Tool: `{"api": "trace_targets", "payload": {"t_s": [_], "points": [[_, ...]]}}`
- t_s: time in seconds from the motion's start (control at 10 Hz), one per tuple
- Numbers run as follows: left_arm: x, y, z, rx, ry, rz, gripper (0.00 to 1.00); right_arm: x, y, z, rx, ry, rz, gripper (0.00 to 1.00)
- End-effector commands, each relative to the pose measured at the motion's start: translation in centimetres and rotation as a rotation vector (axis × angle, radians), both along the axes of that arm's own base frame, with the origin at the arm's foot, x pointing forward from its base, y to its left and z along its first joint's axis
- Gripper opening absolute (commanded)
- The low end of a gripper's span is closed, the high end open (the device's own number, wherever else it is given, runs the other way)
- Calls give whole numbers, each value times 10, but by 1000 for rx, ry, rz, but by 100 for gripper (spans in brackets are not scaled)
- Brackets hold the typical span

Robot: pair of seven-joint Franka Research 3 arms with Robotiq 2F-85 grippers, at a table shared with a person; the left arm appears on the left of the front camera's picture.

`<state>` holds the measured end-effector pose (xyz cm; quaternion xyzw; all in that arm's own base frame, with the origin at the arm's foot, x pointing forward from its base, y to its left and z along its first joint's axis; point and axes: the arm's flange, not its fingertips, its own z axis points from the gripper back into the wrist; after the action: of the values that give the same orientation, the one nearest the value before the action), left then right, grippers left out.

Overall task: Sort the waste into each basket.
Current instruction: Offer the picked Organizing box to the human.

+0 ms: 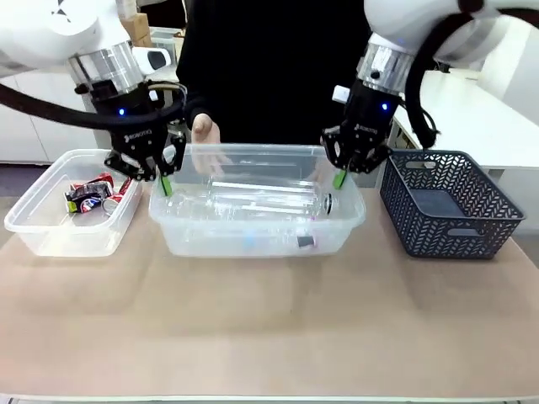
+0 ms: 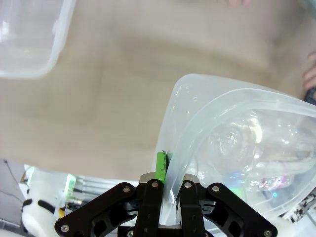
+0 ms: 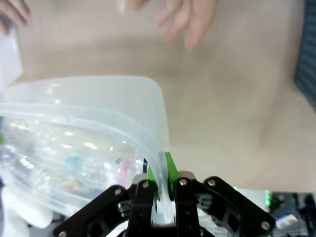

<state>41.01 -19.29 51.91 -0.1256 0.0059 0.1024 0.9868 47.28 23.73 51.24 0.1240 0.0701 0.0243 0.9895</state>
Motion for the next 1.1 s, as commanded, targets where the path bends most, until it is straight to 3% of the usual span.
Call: {"api": "trace_targets", "payload": {"t_s": [0.0,0.3,0.5,0.6,0.7,1.0], "points": [[59,-15,-1,23,-37,43,4,55,18,21,-21,43,-58,6],[108,-21,-22,12,-33,67,4,98,21,20,-46,10,-122,6],[114,-21,-36,-9,5,96,4,101,15,12,-46,12,-143,6],[111,-8,-30,10,-12,17,4,99,16,0,-73,41,-150,6],[111,-8,-30,10,-12,17,4,103,1,-2,-71,13,-95,6],[111,-8,-30,10,-12,17,4,103,1,-2,-71,13,-95,6]]}}
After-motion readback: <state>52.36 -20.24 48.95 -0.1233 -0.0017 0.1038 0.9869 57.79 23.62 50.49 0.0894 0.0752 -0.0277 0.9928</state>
